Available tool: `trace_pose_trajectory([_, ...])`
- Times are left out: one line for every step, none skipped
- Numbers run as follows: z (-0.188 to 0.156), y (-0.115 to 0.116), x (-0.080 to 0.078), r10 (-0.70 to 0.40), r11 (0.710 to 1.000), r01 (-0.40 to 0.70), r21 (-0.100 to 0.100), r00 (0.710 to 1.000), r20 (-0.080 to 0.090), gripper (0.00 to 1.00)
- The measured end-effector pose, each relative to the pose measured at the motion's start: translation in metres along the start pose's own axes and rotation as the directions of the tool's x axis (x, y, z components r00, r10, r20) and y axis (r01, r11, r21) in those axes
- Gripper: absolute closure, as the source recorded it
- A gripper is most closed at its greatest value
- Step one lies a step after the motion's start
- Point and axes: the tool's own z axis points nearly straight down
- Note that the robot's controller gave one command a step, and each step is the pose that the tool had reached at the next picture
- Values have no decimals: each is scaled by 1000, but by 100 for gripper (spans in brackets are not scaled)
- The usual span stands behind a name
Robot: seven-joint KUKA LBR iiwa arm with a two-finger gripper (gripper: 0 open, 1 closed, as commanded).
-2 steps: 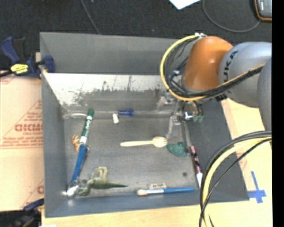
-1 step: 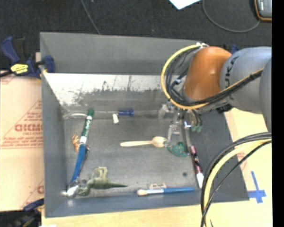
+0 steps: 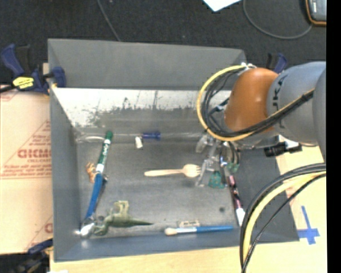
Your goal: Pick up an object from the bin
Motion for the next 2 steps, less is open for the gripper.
trace_pose_trajectory([14, -16, 9, -272, 962, 272, 1, 962, 2, 0])
trace_pose_trajectory([19, -9, 11, -158, 987, 158, 0, 987, 2, 0])
